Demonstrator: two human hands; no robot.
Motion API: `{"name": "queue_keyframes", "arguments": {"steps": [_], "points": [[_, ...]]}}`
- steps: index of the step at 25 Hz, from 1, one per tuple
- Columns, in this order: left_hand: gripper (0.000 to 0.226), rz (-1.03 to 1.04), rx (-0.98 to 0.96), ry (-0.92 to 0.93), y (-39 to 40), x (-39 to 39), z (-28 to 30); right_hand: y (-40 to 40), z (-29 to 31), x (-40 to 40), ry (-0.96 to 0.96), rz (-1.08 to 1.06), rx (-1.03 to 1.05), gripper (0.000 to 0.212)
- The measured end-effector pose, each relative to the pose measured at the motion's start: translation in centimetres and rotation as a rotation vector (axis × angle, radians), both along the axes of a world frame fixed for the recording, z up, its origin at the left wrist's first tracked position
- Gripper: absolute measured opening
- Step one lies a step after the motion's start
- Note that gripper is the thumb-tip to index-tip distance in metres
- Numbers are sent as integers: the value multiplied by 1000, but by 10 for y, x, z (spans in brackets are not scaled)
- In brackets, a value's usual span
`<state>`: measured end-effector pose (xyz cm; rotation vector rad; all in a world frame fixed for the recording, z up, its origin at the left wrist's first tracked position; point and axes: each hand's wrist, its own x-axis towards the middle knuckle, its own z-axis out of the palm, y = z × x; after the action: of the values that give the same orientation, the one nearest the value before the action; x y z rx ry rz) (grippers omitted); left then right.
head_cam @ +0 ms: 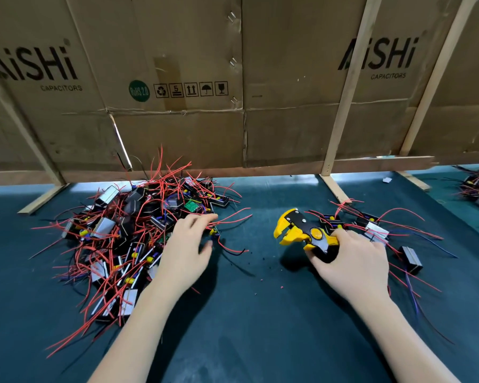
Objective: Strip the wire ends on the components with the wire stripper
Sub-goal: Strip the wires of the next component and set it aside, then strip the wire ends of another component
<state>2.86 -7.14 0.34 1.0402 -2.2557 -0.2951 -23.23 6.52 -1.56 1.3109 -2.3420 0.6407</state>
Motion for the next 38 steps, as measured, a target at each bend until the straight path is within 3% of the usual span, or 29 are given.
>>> {"name": "queue_keyframes", "arguments": {"steps": [2, 5, 7, 10, 12, 14, 18, 20, 22, 24, 31, 38], "points": [[51, 1, -60, -132, 2, -3, -5, 2, 1, -5, 46, -37, 27, 47], [39, 95, -127, -22, 5, -3, 2, 7, 3, -10, 77, -91, 35, 49], [29, 236, -217, 55, 1, 4, 10, 8, 6, -10, 51, -54, -99, 45], [21, 404, -162, 36, -5, 18, 16, 8, 13, 4, -259, 223, -360, 32], [19, 437, -7, 23, -8, 22, 16, 5, 14, 14, -561, 412, -383, 35], [17, 418, 82, 26, -12, 25, 17, 3, 10, 18, -792, 458, -371, 45], [32, 322, 182, -120, -17, 36, 22, 3, 12, 10, -974, 434, -452, 57], [36, 336, 145, -276, -16, 37, 22, 5, 14, 3, -1052, 422, -457, 49], [30, 369, 52, -311, -15, 35, 22, 7, 17, -2, -1162, 448, -431, 40], [23, 382, 15, -209, -14, 33, 23, 7, 18, -3, -1251, 483, -379, 43], [22, 284, 17, 430, -11, 33, 30, 4, 18, 2, -1311, 434, -341, 57], [16, 170, 18, 780, -8, 29, 34, 5, 17, 3, -1287, 428, -344, 61]]}}
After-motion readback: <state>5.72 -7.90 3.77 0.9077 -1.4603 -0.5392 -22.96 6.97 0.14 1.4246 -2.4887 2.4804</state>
